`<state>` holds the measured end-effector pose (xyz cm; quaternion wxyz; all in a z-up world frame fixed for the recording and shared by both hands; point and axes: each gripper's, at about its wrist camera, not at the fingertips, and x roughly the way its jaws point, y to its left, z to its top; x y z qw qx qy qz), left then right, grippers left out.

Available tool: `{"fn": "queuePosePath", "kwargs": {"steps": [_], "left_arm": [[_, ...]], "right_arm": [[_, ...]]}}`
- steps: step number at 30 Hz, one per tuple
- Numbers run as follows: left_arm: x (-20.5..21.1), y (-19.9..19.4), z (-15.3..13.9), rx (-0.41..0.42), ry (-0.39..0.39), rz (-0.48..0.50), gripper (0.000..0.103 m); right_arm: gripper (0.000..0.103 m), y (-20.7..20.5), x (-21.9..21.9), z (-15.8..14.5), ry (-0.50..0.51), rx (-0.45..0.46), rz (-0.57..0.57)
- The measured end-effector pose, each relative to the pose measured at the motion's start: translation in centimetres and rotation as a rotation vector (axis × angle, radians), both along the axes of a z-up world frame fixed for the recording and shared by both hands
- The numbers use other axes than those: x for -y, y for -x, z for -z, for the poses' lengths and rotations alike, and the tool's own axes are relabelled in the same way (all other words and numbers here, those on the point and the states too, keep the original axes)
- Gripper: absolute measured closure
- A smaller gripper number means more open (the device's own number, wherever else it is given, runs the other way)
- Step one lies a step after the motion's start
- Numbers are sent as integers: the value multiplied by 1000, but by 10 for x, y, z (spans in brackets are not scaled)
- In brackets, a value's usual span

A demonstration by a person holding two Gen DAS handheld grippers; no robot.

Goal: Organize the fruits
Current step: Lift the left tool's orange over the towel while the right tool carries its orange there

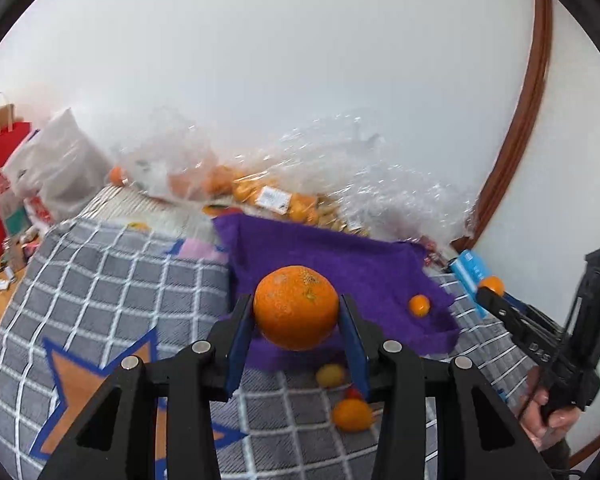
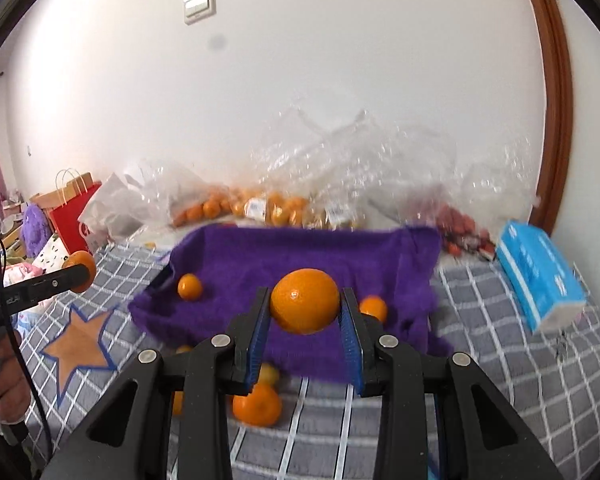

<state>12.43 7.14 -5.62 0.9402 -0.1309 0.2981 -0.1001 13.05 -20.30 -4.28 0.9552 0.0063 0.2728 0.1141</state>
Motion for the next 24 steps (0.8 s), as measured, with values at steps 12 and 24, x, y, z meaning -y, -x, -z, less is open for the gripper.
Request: {"fn": "queuePosePath", "kwargs": {"steps": [12,24], "left_arm": [[16,-76,4,-20,17,-16,63],[1,-117,49,-52,77,-71,63]], "right_arm": [[69,-66,8,-15,-80,17,25],[69,-108,30,33,-73,-74,76]]}}
